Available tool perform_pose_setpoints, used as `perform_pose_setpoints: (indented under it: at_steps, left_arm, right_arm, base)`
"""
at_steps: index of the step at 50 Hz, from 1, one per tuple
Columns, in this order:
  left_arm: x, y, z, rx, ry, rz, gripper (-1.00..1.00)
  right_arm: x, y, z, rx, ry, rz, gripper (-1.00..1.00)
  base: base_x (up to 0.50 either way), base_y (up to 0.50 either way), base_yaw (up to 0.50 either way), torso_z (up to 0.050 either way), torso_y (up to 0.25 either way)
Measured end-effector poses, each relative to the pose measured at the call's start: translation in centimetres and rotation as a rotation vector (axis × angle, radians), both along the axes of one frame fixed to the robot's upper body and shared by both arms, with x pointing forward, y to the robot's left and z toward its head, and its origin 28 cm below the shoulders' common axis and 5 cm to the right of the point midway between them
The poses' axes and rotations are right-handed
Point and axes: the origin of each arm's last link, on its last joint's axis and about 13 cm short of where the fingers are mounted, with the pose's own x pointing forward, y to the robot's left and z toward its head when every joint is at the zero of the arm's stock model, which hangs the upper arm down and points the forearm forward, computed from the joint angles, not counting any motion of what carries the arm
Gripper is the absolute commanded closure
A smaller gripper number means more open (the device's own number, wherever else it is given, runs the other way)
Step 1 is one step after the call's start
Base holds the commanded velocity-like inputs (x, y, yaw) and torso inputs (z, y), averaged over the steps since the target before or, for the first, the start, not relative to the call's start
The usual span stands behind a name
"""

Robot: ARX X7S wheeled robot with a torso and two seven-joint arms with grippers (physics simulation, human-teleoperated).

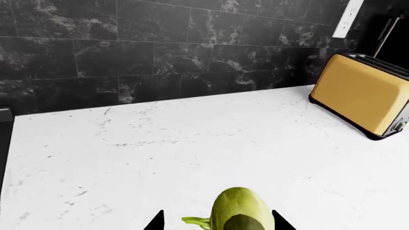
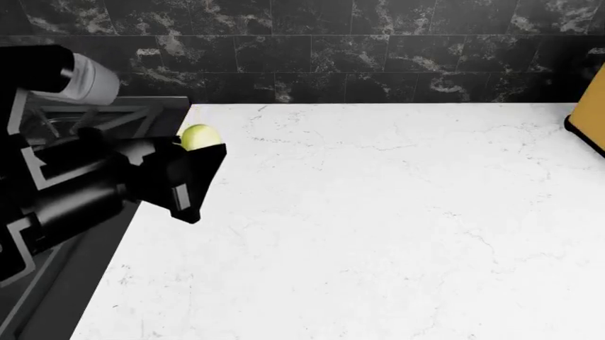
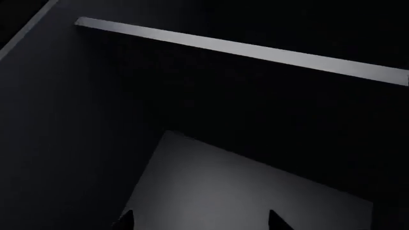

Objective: Pick the corn, radish from the counter and place them in the cabinet. Then close the cabinet.

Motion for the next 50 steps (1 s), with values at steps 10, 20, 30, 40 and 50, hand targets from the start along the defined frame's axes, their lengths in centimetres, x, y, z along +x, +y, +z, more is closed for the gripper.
perform_pose_setpoints:
  at_steps: [10, 20, 30, 40, 50]
  left_arm:
    - [0.0, 0.0, -0.1, -0.003, 0.000, 0.001, 1.00]
    - [0.0, -0.1, -0.4, -0.007, 0.006, 0.002, 1.00]
    - [-0.1, -0.1, -0.7, -0.015, 0.011, 0.005, 1.00]
    - [-0.2, -0.3, -0.9, -0.022, 0.017, -0.001, 1.00]
    - [-0.2, -0.5, -1.1, -0.027, 0.021, -0.005, 1.00]
  right_arm:
    - [0.1, 1.5, -0.8, -0.017, -0.099, 0.063, -1.00]
    - [-0.6, 2.6, -4.3, -0.041, -0.235, 0.095, -1.00]
    - [-2.2, 3.5, -9.9, -0.054, -0.310, 0.091, -1.00]
    - [-3.1, 4.2, -15.4, -0.035, -0.346, 0.065, -1.00]
    - [-4.4, 4.2, -19.3, 0.017, -0.359, 0.042, -1.00]
  base:
    - [0.00, 0.00, 0.00, 0.000, 0.000]
    - [0.00, 0.00, 0.00, 0.000, 0.001]
    - [0.00, 0.00, 0.00, 0.001, 0.000]
    - [0.00, 0.00, 0.00, 0.000, 0.000]
    - [0.00, 0.00, 0.00, 0.000, 0.001]
